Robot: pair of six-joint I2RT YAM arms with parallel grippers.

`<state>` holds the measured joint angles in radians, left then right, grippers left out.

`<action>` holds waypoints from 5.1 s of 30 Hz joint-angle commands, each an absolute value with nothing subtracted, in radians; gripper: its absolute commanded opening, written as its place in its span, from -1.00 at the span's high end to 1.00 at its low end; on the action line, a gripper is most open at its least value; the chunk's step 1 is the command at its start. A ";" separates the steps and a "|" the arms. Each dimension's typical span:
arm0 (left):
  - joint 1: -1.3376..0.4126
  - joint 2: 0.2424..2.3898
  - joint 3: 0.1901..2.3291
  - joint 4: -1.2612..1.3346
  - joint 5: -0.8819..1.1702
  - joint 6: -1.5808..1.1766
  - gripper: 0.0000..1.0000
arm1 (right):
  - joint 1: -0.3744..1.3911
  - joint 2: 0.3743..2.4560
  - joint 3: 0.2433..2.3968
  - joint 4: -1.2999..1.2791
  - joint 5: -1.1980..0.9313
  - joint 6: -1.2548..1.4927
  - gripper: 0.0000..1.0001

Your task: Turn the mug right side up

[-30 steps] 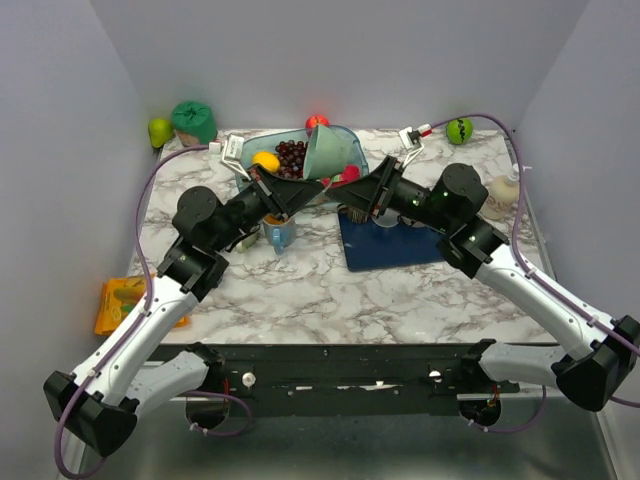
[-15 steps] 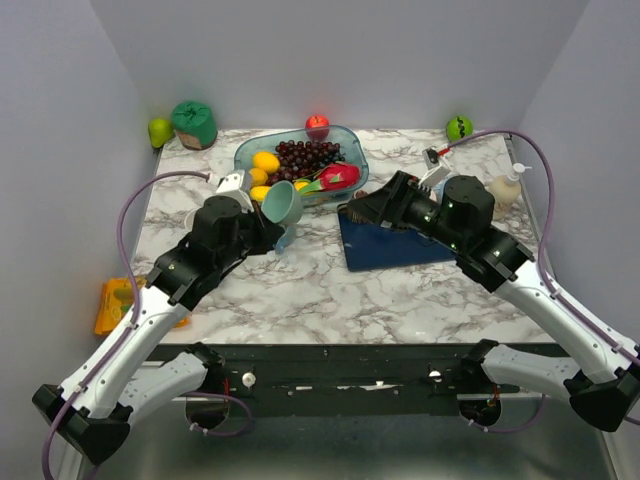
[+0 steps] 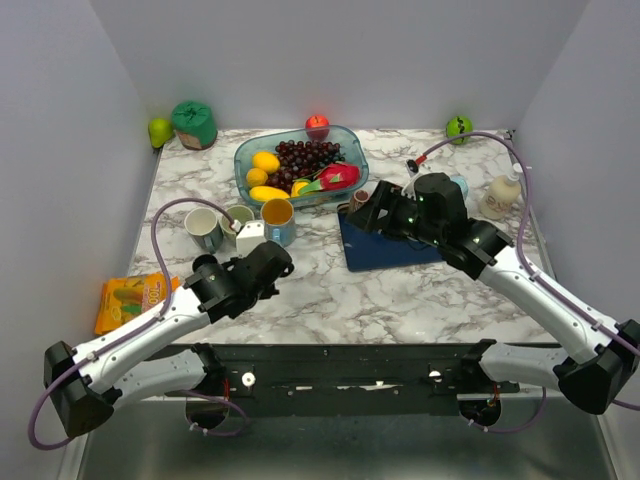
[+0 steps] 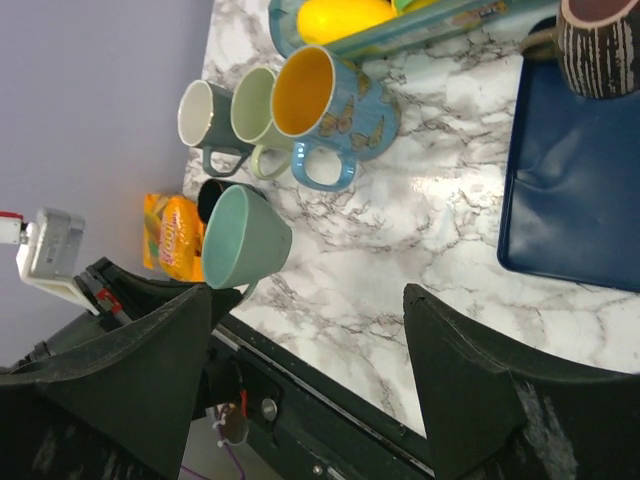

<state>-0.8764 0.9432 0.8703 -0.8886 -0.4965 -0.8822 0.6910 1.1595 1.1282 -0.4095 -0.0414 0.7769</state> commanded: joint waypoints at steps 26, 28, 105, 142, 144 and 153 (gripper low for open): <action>-0.828 1.089 0.541 -0.699 -0.746 -1.150 1.00 | 0.683 1.239 1.175 -0.509 -0.061 0.752 -0.67; -0.813 1.101 0.548 -0.719 -0.733 -1.161 1.00 | 0.681 1.249 1.178 -0.520 -0.051 0.753 -0.68; -0.569 0.830 0.993 -0.758 -0.351 -0.678 -0.96 | 0.594 2.142 1.711 -0.844 0.407 0.957 -0.73; -0.543 0.818 0.956 -0.741 -0.331 -0.684 -0.95 | 0.606 1.850 1.295 -0.575 0.327 0.681 0.65; -0.541 0.816 0.956 -0.742 -0.331 -0.686 -0.95 | 0.606 1.858 1.301 -0.580 0.328 0.684 0.77; -0.540 0.818 0.957 -0.736 -0.308 -0.681 -0.95 | 0.606 1.838 1.301 -0.568 0.313 0.658 0.99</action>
